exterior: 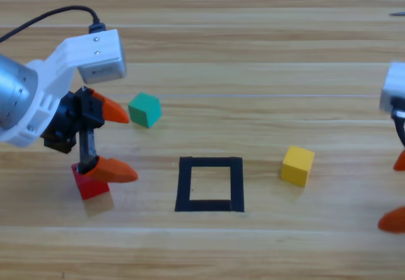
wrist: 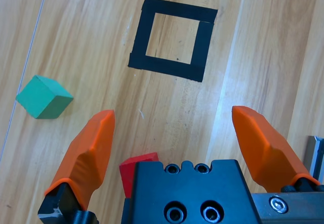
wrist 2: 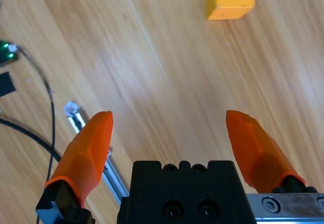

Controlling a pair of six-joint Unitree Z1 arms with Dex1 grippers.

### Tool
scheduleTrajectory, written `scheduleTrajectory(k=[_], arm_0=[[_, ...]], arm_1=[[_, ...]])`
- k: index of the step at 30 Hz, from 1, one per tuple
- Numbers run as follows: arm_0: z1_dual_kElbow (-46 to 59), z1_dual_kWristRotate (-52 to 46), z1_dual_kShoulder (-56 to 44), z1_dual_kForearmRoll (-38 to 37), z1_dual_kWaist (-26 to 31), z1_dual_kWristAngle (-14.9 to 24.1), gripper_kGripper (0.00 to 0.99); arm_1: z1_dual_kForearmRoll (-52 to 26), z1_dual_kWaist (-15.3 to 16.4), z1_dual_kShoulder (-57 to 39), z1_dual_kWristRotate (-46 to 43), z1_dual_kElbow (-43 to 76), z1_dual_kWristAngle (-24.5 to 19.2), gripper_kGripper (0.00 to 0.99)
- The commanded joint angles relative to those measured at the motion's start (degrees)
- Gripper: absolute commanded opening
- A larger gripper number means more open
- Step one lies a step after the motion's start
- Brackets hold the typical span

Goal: Stack the blocks in the rectangular block: red at the bottom, yellow in the middle, green on top

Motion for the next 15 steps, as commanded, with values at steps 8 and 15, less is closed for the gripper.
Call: scheduleTrajectory(k=[8,15], arm_0=[[1.6,-0.4,-0.2,-0.2,1.2,0.8,0.99],[-1.9,-2.7,0.2,3.4,2.7,4.7,0.99]], arm_1=[[5.0,0.8,6.3,17.9,-10.4,-8.1,0.986],[8.6,0.8,8.6,29.3,-18.1,-9.5,0.99]])
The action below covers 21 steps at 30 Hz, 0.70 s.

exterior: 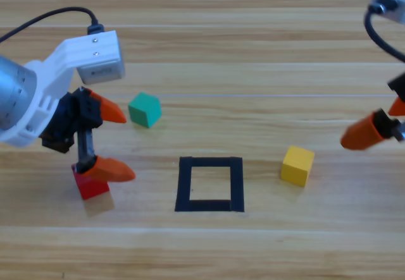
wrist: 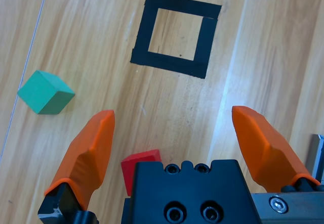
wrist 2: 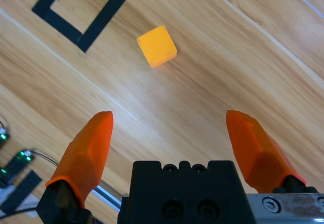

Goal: Stack the blocks in the rectangular block: red at the bottom, yellow in the middle, green on top

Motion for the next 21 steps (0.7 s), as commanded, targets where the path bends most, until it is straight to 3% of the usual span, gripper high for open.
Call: scheduleTrajectory(k=[1,7,10,13,18,21], arm_0=[[-3.4,-4.1,0.4,4.4,2.6,5.0,0.99],[-8.7,-17.1,2.2,6.2,4.3,10.1,0.988],[-12.4,-23.1,3.1,9.2,4.3,13.3,0.99],[-17.6,-29.8,4.5,14.5,4.3,16.0,0.99],[-24.2,-27.7,5.9,23.3,4.2,17.2,0.99],[-27.6,-22.2,7.9,28.7,4.7,15.9,0.99]], arm_1=[[3.9,0.8,4.1,6.9,-4.7,-1.7,0.99],[5.3,0.9,8.1,15.9,-9.1,-2.4,0.99],[5.5,0.9,10.6,28.3,-9.8,-4.2,0.99],[5.5,1.5,14.0,30.3,-11.2,-4.6,0.99],[6.2,1.6,19.4,33.9,-13.6,-4.4,0.99],[6.2,1.7,20.3,36.4,-14.4,-4.1,0.99]])
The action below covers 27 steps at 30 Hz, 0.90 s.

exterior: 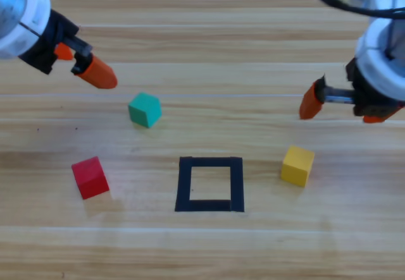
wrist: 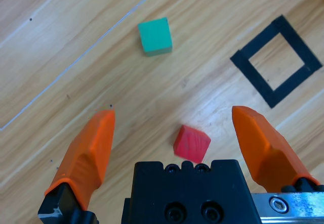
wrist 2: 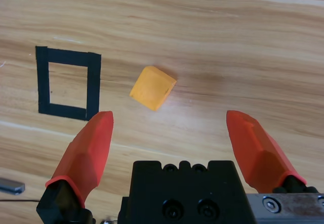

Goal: Stack the blocks in the rectangular block: red at the bottom, yellow in the middle, green on top

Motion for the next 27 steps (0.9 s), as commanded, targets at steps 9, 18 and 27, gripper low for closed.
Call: scheduleTrajectory(k=[9,18,27], arm_0=[[3.8,26.6,1.0,8.6,3.5,-2.1,0.989],[8.4,29.0,0.9,5.6,-0.7,-0.7,0.99],[12.5,26.0,6.7,-0.2,-6.8,4.1,0.99]], arm_1=[[6.9,2.9,12.4,8.5,-8.3,1.1,0.99],[8.6,4.3,18.4,14.0,-11.3,2.7,0.99],[9.9,4.3,21.9,20.7,-12.6,2.8,0.988]])
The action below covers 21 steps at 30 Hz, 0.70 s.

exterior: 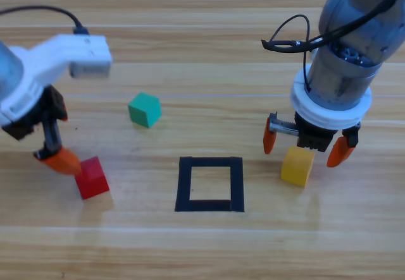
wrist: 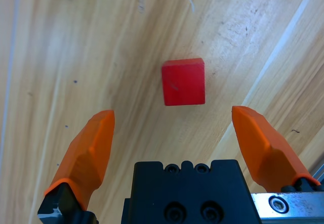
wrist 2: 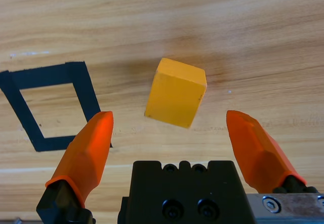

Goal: Stack the blocks in the rectangular block: red at the bottom, yellow in the middle, green on top

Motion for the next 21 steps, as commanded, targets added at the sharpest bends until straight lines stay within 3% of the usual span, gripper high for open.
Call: scheduleTrajectory(k=[1,21], arm_0=[[2.9,-1.8,6.6,-3.3,-5.2,3.5,0.99],[3.5,-5.3,15.5,-10.9,-6.9,5.3,0.99]], arm_1=[[1.3,1.3,5.0,3.0,-0.2,0.4,0.986],[0.5,1.2,8.1,7.2,-0.8,-2.4,0.937]])
